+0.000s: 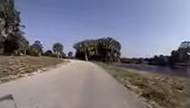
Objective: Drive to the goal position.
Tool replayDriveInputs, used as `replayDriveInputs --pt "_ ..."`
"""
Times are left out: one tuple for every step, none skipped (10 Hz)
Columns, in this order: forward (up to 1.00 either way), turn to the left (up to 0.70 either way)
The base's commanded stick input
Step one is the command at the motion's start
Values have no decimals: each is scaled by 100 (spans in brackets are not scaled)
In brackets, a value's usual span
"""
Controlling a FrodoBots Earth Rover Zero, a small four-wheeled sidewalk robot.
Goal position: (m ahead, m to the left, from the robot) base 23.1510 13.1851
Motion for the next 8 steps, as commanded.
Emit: replayDriveInputs --pt "100 0" --pt "100 0" --pt "100 0" --pt "100 3" --pt "100 3" --pt "100 3" --pt "100 3" --pt "100 3"
